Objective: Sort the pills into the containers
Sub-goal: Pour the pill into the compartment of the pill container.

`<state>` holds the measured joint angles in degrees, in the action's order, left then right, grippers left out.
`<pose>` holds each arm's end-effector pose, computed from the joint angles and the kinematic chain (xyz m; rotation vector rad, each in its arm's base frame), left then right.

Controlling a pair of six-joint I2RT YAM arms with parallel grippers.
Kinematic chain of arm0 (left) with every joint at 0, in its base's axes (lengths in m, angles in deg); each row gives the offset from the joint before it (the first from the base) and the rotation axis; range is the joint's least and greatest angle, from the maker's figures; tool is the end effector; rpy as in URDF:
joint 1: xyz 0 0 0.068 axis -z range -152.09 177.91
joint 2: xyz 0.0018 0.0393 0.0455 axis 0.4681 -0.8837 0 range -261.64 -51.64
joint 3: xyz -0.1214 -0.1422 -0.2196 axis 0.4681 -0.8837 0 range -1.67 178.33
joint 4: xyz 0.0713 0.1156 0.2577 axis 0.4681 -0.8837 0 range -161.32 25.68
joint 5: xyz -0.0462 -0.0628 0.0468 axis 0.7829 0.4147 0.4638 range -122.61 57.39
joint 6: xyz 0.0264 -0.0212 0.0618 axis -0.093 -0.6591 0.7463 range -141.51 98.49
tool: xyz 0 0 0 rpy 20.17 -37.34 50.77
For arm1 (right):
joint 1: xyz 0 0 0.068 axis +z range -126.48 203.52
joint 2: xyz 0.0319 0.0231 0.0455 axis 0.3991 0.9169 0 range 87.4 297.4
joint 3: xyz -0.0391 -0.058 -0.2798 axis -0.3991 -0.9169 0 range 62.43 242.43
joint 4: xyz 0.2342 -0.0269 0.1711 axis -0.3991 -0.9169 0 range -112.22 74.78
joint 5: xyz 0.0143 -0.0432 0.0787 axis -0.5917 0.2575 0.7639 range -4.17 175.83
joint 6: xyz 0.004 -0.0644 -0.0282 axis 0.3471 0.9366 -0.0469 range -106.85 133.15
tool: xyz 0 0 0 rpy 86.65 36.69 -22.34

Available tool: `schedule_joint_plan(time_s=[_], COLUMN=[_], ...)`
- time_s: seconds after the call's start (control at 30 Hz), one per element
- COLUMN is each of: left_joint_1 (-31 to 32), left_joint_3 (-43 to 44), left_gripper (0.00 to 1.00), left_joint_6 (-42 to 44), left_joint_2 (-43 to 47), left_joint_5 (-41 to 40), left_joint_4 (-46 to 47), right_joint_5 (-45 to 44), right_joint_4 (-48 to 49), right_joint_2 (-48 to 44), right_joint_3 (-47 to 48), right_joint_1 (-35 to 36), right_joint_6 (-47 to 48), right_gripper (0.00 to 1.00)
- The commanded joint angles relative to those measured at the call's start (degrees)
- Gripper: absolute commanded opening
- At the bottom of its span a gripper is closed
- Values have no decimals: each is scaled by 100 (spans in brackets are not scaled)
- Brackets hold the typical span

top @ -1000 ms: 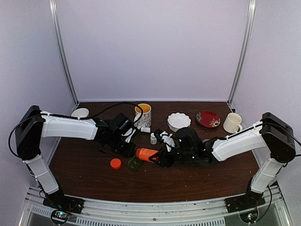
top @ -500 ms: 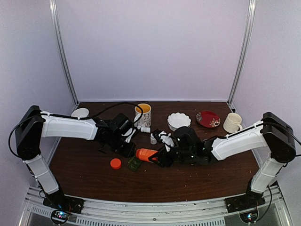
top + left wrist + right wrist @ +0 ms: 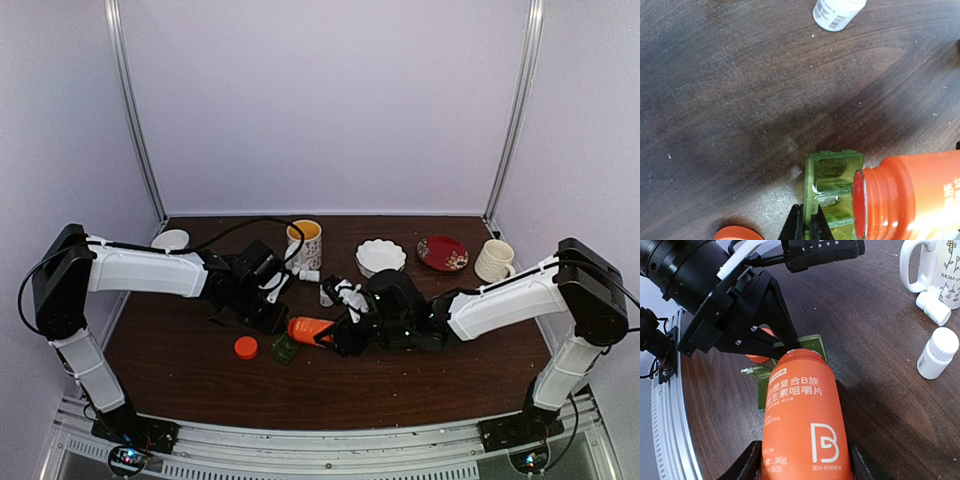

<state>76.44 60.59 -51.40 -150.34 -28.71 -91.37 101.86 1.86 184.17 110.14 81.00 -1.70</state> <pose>0.2482 -0.2868 0.1566 0.4729 2.7441 -0.4881 0.1958 0.3368 0.1535 -0.9949 2.0601 1.0056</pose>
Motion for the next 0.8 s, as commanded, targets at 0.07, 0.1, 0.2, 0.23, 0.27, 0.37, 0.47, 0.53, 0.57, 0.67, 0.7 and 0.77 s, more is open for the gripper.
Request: schedule_joint_plan(time_s=[0.07, 0.1, 0.2, 0.23, 0.27, 0.37, 0.47, 0.53, 0.57, 0.67, 0.7, 0.77], left_joint_1=[42, 47, 46, 45, 50, 50, 49, 51, 49, 50, 51, 51], left_joint_3=[119, 120, 137, 137, 137, 159, 164, 168, 168, 172, 165, 164], left_gripper=[0, 0, 0, 0, 0, 0, 0, 0, 0, 0, 0, 0], left_joint_6=[45, 45, 60, 62, 62, 62, 71, 71, 71, 80, 75, 71], left_joint_2=[-1, -8, -10, -9, -11, -26, -23, -23, -19, -19, -23, -27], left_joint_5=[25, 31, 22, 18, 18, 26, 23, 29, 28, 19, 22, 18], left_joint_4=[65, 62, 52, 51, 46, 43, 36, 40, 36, 22, 20, 20], right_joint_5=[-142, -58, -296, -381, -381, -129, -148, 21, 25, -307, -271, -120], right_joint_4=[-535, -366, -12, -351, -682, -164, -417, -240, 83, -403, -766, -491], right_joint_2=[120, 77, -30, 37, 116, 72, 204, 196, 133, 192, 247, 162], right_joint_3=[421, 329, 123, 272, 449, 247, 381, 304, 148, 401, 586, 417], right_joint_1=[44, 45, 46, 45, 45, 45, 45, 45, 45, 45, 52, 62], right_joint_6=[202, 210, 52, 121, 215, 94, 81, 39, -74, -9, 126, 113], right_gripper=[0, 0, 0, 0, 0, 0, 0, 0, 0, 0, 0, 0])
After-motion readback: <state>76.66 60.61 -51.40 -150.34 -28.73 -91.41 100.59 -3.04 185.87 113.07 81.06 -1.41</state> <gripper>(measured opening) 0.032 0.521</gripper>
